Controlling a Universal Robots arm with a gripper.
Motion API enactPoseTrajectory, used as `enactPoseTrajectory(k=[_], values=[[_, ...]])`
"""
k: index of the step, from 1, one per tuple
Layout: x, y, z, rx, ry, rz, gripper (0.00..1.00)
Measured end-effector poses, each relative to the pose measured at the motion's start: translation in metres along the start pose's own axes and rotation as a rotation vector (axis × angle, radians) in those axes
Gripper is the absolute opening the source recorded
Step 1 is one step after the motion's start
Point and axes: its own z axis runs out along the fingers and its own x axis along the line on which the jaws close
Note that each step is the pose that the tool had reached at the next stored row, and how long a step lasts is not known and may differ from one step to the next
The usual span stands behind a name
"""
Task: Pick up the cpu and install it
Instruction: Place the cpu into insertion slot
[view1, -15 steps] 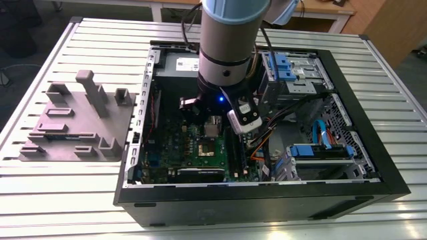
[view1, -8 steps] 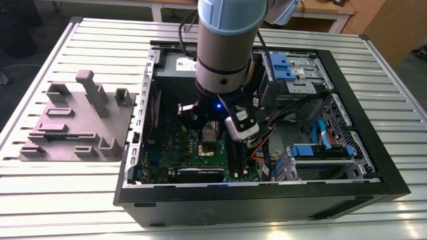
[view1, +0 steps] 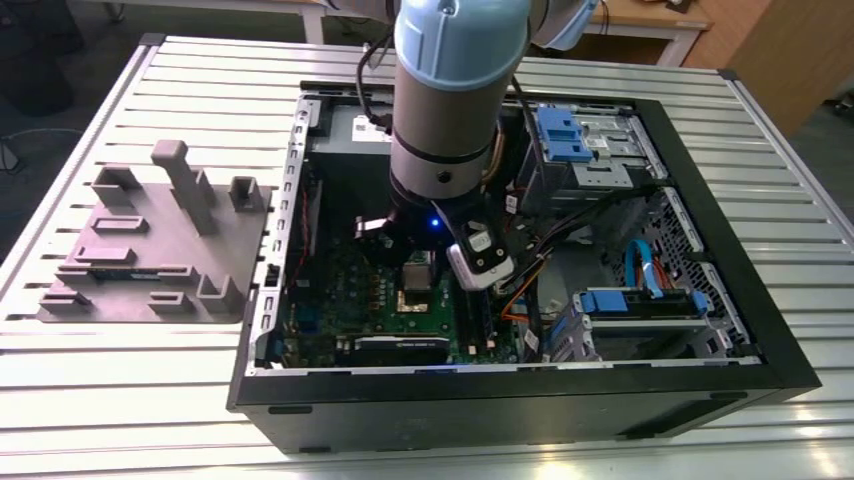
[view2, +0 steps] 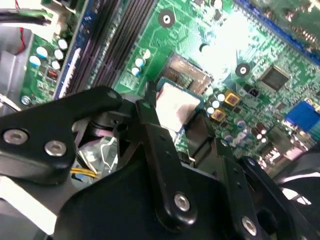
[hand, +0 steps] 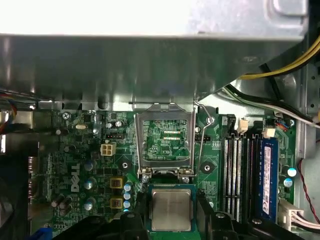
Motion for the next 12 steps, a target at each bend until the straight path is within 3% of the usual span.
enactPoseTrajectory(k=[12], values=[[0.0001, -0.0002, 0.0009, -0.0002, -0.0001, 0.000, 0.47]])
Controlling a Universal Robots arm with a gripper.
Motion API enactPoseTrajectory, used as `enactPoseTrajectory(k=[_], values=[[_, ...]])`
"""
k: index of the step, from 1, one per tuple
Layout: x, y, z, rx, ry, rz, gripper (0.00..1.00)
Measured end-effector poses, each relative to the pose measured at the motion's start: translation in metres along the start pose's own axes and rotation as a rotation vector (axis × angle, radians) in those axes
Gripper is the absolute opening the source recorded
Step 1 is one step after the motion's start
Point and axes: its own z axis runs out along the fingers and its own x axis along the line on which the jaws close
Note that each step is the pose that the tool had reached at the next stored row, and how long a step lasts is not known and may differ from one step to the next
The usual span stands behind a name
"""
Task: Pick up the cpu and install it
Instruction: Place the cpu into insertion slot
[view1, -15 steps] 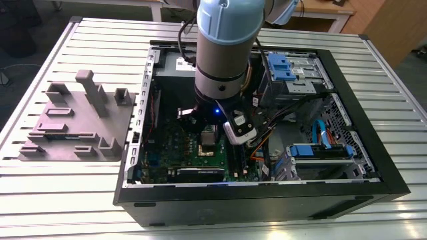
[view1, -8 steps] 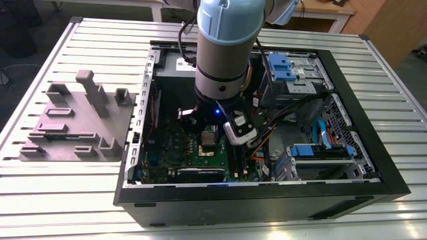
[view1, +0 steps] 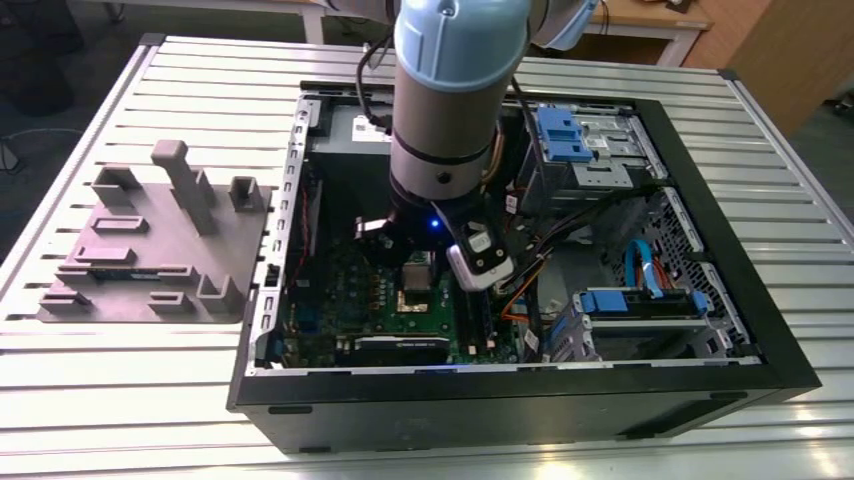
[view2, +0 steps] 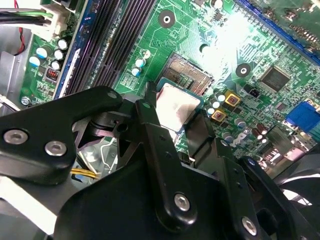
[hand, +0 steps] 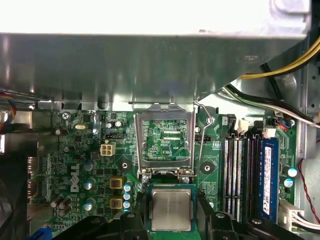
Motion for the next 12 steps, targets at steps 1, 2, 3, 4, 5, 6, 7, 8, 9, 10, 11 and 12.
enactPoseTrajectory(k=[1, 2, 3, 4, 5, 6, 7, 8, 9, 10, 11, 12], values=[[0.0002, -0.0002, 0.0001, 0.0002, 0.0001, 0.000, 0.47], [0.0003, -0.0005, 0.0006, 0.0002, 0.0001, 0.000, 0.47], [0.0006, -0.0006, 0.0011, 0.0007, 0.0004, 0.000, 0.47], [0.0009, -0.0007, 0.0017, 0.0011, 0.0009, -0.001, 0.47], [0.0011, -0.0008, 0.0024, 0.0012, 0.0013, -0.002, 0.47], [0.0014, -0.0008, 0.0033, 0.0012, 0.0017, -0.002, 0.47], [0.0016, -0.0010, 0.0047, 0.0012, 0.0023, -0.003, 0.47], [0.0018, -0.0013, 0.0062, 0.0012, 0.0028, -0.005, 0.47], [0.0019, -0.0018, 0.0077, 0.0013, 0.0035, -0.008, 0.47], [0.0020, -0.0024, 0.0090, 0.0014, 0.0041, -0.011, 0.47], [0.0020, -0.0029, 0.0101, 0.0013, 0.0045, -0.012, 0.47], [0.0022, -0.0034, 0.0106, 0.0015, 0.0049, -0.013, 0.47]])
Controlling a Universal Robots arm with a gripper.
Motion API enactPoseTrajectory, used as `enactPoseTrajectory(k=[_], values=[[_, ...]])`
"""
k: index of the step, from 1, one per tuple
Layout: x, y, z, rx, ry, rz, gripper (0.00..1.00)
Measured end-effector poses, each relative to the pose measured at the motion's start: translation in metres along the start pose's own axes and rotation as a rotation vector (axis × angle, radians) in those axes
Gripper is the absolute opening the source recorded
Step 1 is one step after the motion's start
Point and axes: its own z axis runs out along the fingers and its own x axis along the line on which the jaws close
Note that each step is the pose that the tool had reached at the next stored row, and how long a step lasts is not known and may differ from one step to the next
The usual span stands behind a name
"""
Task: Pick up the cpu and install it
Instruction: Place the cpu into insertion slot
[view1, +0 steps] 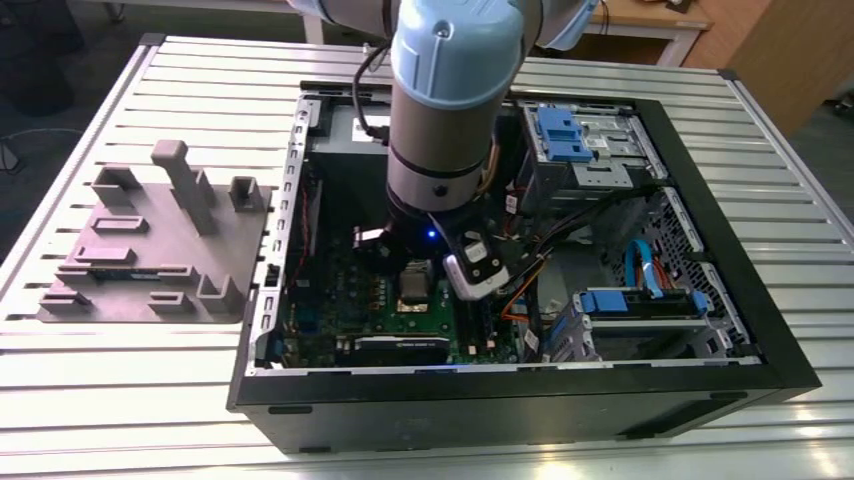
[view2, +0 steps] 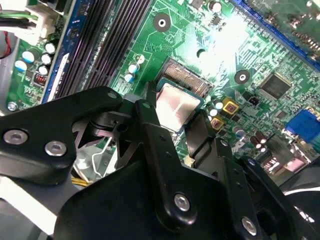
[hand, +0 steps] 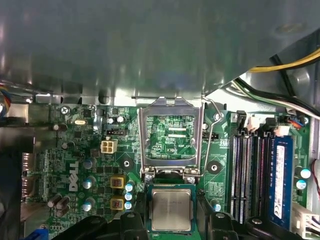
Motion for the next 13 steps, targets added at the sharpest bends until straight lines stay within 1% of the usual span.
enactPoseTrajectory(k=[8, 13], values=[[0.0010, -0.0030, 0.0021, 0.0001, 0.0003, 0.000, 0.47], [0.0013, -0.0040, 0.0056, 0.0000, 0.0006, 0.000, 0.47]])
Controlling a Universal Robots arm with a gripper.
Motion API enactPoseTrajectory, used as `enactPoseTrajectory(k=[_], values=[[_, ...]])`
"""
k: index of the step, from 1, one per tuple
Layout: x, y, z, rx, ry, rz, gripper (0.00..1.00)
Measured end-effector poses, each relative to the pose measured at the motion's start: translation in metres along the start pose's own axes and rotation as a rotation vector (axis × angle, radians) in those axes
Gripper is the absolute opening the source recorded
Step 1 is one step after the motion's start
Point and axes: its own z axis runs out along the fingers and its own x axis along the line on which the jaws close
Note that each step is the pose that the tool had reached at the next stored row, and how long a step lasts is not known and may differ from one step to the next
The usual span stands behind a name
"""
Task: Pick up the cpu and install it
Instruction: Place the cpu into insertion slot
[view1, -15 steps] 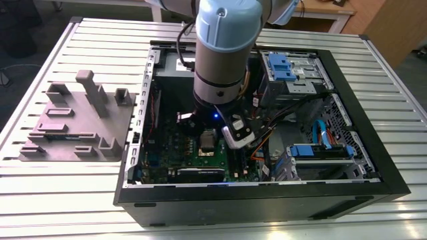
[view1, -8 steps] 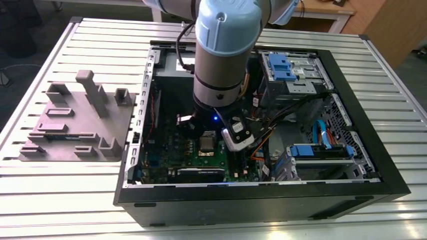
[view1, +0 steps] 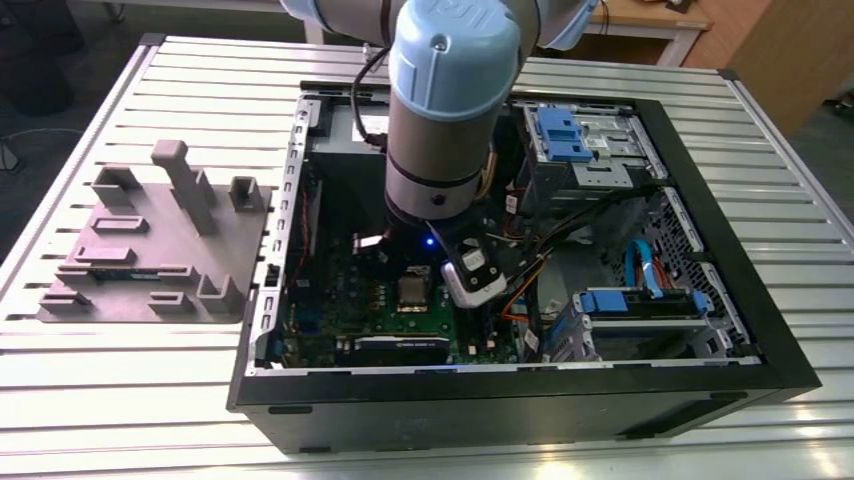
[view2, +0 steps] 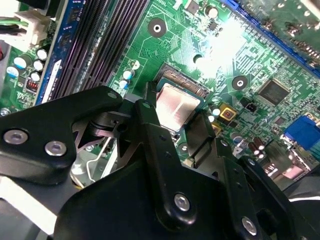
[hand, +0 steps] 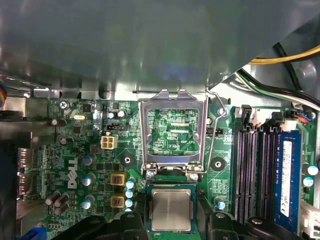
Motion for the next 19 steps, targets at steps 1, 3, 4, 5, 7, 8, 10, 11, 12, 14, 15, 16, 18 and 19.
enactPoseTrajectory(k=[1, 3, 4, 5, 7, 8, 10, 11, 12, 14, 15, 16, 18, 19], values=[[0.0002, -0.0004, 0.0004, 0.0001, 0.0000, 0.000, 0.47], [0.0004, -0.0008, 0.0017, -0.0002, 0.0000, 0.000, 0.47], [0.0004, -0.0009, 0.0023, -0.0001, 0.0001, 0.000, 0.47], [0.0004, -0.0010, 0.0030, -0.0001, 0.0001, 0.000, 0.47], [0.0006, -0.0013, 0.0037, 0.0004, 0.0004, 0.000, 0.47], [0.0006, -0.0015, 0.0040, 0.0003, 0.0004, 0.000, 0.47], [0.0005, -0.0020, 0.0046, -0.0002, 0.0002, 0.003, 0.47], [0.0005, -0.0024, 0.0047, -0.0002, 0.0002, 0.005, 0.47], [0.0005, -0.0030, 0.0047, -0.0004, 0.0001, 0.007, 0.47], [0.0005, -0.0043, 0.0048, -0.0004, 0.0000, 0.008, 0.47], [0.0006, -0.0047, 0.0049, -0.0004, 0.0000, 0.009, 0.47], [0.0007, -0.0048, 0.0052, -0.0002, 0.0000, 0.009, 0.47], [0.0007, -0.0049, 0.0059, 0.0003, 0.0004, 0.010, 0.47], [0.0007, -0.0049, 0.0063, 0.0004, 0.0004, 0.011, 0.47]])
